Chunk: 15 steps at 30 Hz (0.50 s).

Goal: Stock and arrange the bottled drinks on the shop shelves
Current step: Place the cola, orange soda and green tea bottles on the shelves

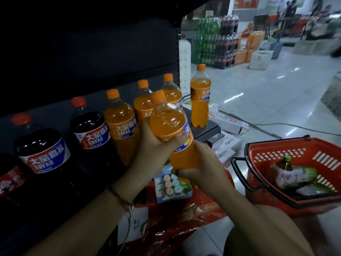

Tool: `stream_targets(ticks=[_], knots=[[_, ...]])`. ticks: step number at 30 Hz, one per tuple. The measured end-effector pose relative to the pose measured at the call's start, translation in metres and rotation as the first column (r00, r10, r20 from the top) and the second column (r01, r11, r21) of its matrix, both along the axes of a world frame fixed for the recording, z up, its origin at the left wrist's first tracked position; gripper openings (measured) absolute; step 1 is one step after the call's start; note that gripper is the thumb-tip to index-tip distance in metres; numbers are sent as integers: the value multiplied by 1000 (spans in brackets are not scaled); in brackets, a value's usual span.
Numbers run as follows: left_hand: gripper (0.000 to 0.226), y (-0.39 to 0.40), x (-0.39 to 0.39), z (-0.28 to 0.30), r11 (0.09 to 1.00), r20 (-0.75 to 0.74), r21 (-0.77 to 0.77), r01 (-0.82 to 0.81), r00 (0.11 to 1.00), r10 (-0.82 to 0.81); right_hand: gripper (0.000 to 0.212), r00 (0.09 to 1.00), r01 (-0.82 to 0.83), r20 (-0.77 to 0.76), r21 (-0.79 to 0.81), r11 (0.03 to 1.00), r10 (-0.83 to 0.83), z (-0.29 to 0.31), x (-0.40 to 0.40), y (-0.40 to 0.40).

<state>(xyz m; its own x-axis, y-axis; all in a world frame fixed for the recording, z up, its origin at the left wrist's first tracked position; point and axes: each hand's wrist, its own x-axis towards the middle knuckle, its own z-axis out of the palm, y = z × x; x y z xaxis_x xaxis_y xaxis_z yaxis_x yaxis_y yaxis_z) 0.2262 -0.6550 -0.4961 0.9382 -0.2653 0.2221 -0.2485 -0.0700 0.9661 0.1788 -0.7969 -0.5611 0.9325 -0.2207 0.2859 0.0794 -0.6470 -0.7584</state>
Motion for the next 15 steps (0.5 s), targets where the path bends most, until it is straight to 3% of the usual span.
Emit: stream_targets(ticks=[3, 5, 8, 11, 13, 15], knots=[[89, -18, 17, 35, 967, 133, 226, 115, 980, -148, 71, 999, 15, 42, 144, 990, -21, 22, 24, -20], [85, -28, 34, 55, 911, 269, 398, 103, 937, -224, 70, 997, 37, 63, 231, 972, -53, 34, 41, -34], [95, -41, 67, 73, 742, 552, 619, -257, 814, -179, 65, 986, 93, 107, 293, 952, -130, 40, 67, -56], [105, -48, 105, 69, 442, 757, 646, -622, 594, -271, 61, 974, 168, 94, 299, 939, -204, 32, 91, -74], [112, -49, 124, 59, 290, 760, 647, -705, 572, -308, 59, 967, 204, 83, 302, 931, -239, 19, 106, -82], [114, -51, 134, 50, 212, 744, 661, -720, 592, -311, 60, 964, 223, 69, 305, 926, -255, 3, 120, -87]])
